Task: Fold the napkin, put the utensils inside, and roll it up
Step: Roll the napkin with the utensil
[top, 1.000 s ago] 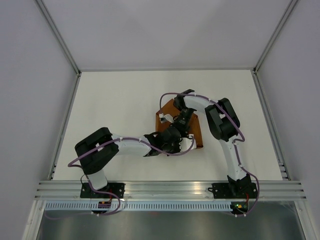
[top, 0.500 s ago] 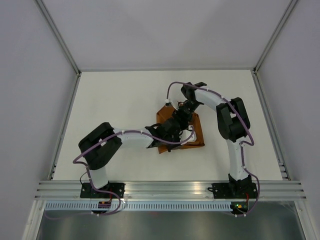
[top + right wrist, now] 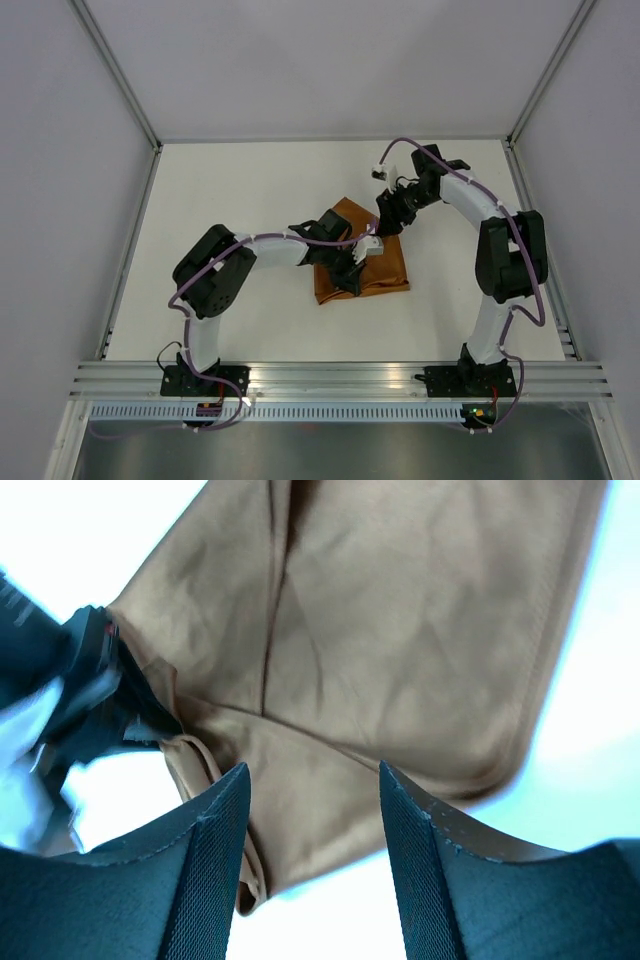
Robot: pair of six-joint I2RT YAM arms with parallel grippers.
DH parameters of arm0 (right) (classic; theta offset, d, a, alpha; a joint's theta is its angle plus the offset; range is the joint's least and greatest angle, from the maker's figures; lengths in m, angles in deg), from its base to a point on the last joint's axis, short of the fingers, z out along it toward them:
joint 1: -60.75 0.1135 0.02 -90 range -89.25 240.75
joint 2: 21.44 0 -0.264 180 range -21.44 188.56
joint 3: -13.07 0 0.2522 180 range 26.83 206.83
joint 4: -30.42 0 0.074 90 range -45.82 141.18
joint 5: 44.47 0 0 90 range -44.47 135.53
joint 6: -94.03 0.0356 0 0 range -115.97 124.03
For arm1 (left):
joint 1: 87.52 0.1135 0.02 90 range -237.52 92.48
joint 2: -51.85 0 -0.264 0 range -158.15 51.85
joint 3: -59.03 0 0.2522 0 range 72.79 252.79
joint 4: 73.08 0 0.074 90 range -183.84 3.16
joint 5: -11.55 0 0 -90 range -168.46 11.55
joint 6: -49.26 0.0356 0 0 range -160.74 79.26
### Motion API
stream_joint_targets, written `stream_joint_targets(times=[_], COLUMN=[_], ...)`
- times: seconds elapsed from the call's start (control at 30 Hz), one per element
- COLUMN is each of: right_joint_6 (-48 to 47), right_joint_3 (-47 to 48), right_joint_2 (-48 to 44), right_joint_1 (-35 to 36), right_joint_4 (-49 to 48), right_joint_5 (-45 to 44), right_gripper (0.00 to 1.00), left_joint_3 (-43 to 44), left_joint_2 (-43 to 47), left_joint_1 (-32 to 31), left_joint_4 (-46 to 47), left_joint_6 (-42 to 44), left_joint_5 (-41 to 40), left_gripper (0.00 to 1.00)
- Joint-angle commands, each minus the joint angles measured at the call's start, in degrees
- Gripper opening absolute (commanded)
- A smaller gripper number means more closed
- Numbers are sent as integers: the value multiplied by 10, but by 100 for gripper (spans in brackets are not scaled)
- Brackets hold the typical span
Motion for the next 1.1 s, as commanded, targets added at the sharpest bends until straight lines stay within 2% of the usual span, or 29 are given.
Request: stream_joint_targets(times=[0.0,0.17,0.4,0.5,0.7,0.83,1.07], right_joint_6=[5,-7,-70,-101,-129,-137,-142], right_joint_3=[-52,-173,-334,-399,-508,-545,-563], right_joint_2=[-58,-150,-302,-361,-433,-437,-409], right_joint_1=[-19,-33,-27,11,149,217,291], right_joint_4=[-75,-164,-264,-296,-379,-422,-456], right_joint_5=[33,13,-1,-39,-151,-201,-254], right_gripper=[61,60,62,63,63,63,62], left_joint_3=[26,87,167,187,216,222,228], left_joint_2=[-51,-101,-152,-167,-192,-199,-207], left_joint_1=[26,51,71,77,79,80,80], left_joint_4=[-81,-146,-224,-242,-264,-266,-268], left_joint_6=[-32,-29,-20,-18,-20,-24,-27], left_joint_5=[86,148,190,197,203,207,204], left_gripper=[2,2,2,2,2,2,2])
